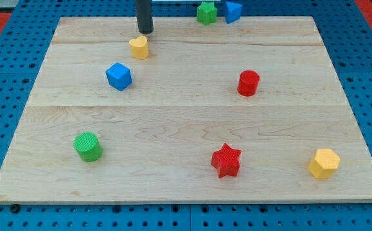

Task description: Move your arm towards the center

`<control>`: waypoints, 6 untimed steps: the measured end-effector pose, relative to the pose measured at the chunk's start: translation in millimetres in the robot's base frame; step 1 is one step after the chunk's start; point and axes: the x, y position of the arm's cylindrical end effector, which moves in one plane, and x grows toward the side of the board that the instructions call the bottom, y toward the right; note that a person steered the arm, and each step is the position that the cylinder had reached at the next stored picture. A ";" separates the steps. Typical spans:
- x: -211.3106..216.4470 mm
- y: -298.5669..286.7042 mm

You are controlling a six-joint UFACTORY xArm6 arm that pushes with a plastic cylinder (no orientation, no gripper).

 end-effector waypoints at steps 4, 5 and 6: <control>29.0 104.6; 80.3 149.0; 138.6 149.1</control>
